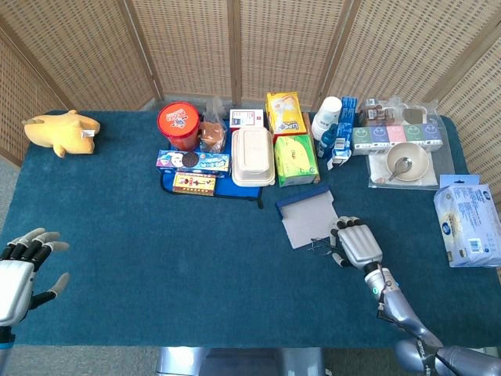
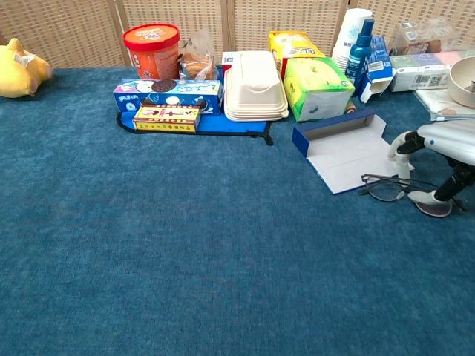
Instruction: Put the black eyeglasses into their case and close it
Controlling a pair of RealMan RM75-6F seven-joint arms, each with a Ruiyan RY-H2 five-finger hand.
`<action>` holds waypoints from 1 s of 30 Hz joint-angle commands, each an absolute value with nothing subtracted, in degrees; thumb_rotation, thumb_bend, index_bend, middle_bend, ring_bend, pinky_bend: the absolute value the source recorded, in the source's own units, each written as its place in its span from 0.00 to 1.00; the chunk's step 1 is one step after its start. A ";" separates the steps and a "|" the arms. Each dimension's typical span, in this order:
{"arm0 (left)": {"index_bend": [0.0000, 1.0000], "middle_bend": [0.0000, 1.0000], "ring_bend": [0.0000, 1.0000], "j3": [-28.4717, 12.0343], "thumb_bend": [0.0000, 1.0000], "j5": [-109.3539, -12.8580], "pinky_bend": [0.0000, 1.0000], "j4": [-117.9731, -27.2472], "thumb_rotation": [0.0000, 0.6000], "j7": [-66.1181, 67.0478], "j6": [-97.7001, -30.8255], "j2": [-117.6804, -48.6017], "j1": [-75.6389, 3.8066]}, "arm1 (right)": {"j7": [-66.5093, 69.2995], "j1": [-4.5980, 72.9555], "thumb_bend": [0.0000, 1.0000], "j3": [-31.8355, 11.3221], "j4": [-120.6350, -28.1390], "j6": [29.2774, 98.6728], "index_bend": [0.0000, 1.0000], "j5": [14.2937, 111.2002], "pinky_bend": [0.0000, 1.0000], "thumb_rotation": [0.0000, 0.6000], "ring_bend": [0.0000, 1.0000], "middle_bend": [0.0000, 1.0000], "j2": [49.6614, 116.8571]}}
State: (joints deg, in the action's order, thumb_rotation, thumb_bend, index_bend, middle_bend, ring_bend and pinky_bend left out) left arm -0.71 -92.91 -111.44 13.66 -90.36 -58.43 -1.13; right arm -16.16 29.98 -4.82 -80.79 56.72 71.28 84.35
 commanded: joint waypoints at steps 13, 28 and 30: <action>0.34 0.27 0.16 -0.47 0.23 -93.02 0.22 -110.72 1.00 12.85 -90.67 -58.42 -0.78 | -15.65 31.02 0.30 -5.63 -79.92 55.54 0.67 70.44 0.25 1.00 0.31 0.35 84.90; 0.34 0.26 0.16 -0.28 0.23 -93.36 0.22 -110.89 1.00 12.31 -90.99 -57.89 -0.49 | -13.59 32.64 0.30 -7.25 -80.20 55.17 0.71 71.41 0.26 1.00 0.34 0.39 83.04; 0.34 0.27 0.16 -0.31 0.23 -93.51 0.22 -111.04 1.00 12.43 -90.99 -57.91 -0.53 | -13.15 33.11 0.30 -7.42 -80.29 54.90 0.71 71.96 0.26 1.00 0.34 0.39 82.67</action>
